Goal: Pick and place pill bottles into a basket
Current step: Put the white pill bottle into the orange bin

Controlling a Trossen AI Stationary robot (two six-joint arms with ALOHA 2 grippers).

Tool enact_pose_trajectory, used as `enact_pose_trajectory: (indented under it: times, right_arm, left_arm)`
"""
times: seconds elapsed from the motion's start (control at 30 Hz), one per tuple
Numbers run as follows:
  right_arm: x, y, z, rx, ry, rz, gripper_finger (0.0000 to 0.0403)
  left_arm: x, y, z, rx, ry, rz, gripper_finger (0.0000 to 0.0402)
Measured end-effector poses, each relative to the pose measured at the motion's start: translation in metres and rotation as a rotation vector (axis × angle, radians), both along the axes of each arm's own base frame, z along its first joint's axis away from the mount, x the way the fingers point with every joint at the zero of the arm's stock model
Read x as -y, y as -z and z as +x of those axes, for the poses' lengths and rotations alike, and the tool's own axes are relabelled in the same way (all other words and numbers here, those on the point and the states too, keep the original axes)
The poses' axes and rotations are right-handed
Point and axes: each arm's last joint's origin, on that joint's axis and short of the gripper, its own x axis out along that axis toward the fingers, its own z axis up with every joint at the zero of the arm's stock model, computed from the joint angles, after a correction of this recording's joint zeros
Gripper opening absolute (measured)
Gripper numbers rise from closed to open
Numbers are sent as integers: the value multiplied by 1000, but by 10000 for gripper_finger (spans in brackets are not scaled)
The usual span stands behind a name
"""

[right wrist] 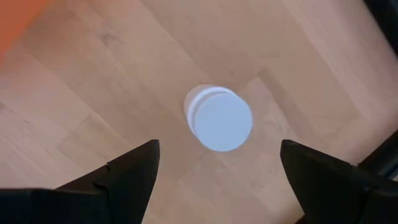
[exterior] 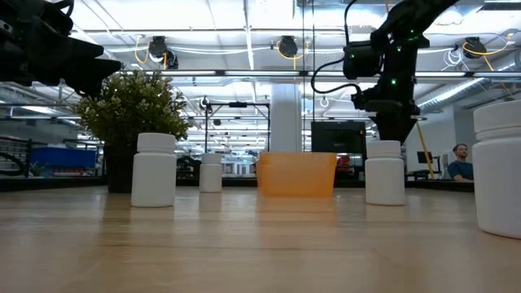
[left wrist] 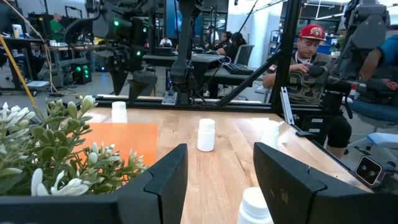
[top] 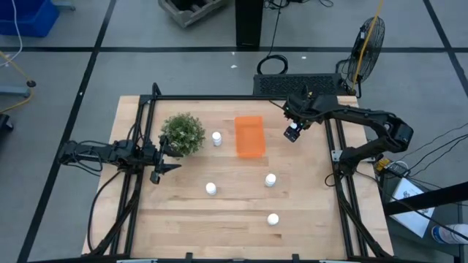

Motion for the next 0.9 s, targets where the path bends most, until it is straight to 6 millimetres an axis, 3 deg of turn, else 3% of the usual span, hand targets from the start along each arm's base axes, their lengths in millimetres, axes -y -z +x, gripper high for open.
enact_pose_trajectory:
  times: [0.2,0.9]
  right_arm:
    - [-2,13,-1,32,-6,17,325]
    - [6,12,2,92,-13,-9,320]
  left_arm:
    - [0,0,0,0,0,2,186]
    - [0,0,0,0,0,1,186]
